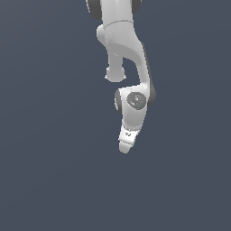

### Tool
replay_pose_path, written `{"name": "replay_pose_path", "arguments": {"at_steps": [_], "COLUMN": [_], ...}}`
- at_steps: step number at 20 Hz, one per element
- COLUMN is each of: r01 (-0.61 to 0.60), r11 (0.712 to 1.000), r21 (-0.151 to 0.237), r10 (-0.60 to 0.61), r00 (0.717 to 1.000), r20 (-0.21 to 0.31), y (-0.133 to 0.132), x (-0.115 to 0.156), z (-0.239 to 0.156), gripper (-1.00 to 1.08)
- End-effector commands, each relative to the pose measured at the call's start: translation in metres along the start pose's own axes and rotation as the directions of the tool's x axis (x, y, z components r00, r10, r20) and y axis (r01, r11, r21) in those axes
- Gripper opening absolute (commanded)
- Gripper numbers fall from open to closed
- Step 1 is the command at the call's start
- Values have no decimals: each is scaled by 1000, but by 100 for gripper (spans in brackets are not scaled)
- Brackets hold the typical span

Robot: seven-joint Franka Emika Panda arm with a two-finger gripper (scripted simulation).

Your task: Pick up the object and move it to a goal position.

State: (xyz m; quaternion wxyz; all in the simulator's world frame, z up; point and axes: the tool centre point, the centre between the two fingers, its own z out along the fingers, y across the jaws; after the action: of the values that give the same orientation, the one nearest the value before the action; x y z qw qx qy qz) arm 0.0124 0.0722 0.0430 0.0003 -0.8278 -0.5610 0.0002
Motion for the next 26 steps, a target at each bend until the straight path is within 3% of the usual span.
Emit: {"name": "replay_pose_path", "arguments": {"at_steps": [1, 7, 19, 26], "r01": [-1, -2, -2, -2], "r11": [1000, 1000, 1000, 1000], "r21": [0, -1, -1, -1], "r10": [1, 2, 2, 2], "r00": [1000, 1000, 1000, 1000], "r20": [0, 0, 0, 0], "y": [0, 1, 4, 7], "x": [-12, -62, -196, -240], "z": [-2, -9, -28, -35], "gripper": [-100, -100, -100, -100]}}
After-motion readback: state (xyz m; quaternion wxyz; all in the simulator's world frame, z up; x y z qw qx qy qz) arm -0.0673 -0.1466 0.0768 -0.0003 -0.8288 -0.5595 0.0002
